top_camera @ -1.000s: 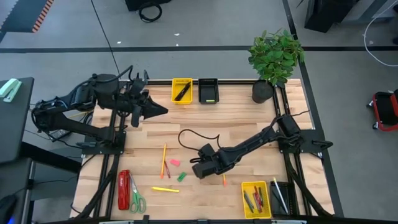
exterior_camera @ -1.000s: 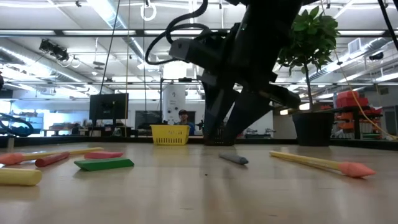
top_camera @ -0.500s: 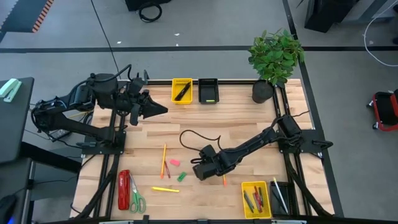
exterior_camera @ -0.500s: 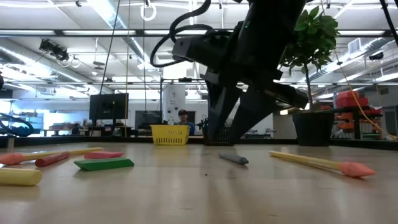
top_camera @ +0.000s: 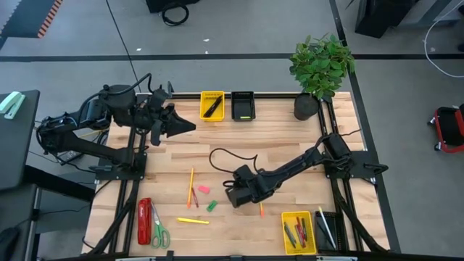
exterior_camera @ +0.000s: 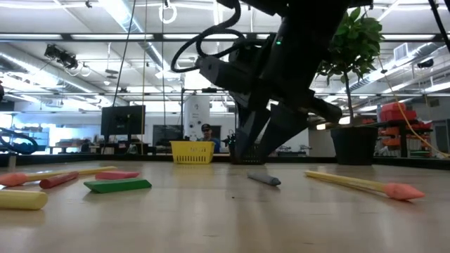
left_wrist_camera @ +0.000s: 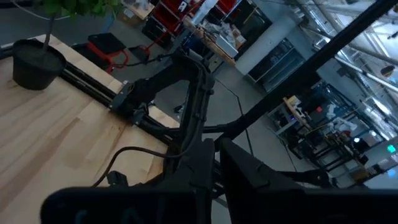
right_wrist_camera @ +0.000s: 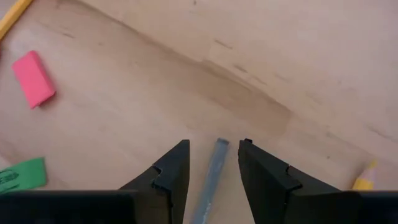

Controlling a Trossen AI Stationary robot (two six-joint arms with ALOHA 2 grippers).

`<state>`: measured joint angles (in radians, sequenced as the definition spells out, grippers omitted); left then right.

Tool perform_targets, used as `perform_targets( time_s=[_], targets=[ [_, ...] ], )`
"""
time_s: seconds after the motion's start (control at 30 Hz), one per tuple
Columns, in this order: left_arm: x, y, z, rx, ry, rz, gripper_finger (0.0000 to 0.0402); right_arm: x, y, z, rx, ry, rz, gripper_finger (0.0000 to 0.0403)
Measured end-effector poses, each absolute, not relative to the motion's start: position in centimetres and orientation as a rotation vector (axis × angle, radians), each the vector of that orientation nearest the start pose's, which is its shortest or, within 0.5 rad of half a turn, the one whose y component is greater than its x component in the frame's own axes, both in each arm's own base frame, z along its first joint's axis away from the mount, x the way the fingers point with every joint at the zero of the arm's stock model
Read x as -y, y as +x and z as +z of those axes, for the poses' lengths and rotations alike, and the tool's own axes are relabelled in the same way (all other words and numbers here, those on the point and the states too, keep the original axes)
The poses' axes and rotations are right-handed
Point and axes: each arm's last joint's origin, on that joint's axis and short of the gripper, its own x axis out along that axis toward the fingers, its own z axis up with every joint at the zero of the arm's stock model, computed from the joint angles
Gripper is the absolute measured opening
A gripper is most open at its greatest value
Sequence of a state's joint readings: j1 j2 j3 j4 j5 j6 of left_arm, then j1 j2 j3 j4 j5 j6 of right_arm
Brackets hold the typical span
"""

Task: Sort crayons/erasers/pens/pencils in bins
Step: Put the gray crayon into the bottom yellow bin

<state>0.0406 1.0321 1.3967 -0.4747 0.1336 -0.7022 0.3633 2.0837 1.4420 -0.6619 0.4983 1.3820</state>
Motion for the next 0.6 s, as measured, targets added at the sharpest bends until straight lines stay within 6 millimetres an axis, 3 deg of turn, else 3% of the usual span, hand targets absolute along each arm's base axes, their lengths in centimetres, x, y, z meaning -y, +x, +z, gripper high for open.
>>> perform_targets(
  time_s=[0.27, 0.4, 0.6],
  targets=[
    [-0.2, 18.8, 46.3, -0.156, -0.616, -0.129, 0.0035, -14.2, 37.3, 13.0, -0.797, 0.627, -0.844, 0.0142],
    [-0.2, 18.8, 46.3, -0.149, -0.576, -0.135, 0.004, -14.6, 36.7, 12.0, -0.761, 0.694, -0.844, 0.0142],
    [0.0, 18.7, 46.4, -0.159, -0.542, -0.188, 0.0038, -14.9, 36.9, 12.0, -0.763, 0.749, -0.82, 0.0142]
  ],
)
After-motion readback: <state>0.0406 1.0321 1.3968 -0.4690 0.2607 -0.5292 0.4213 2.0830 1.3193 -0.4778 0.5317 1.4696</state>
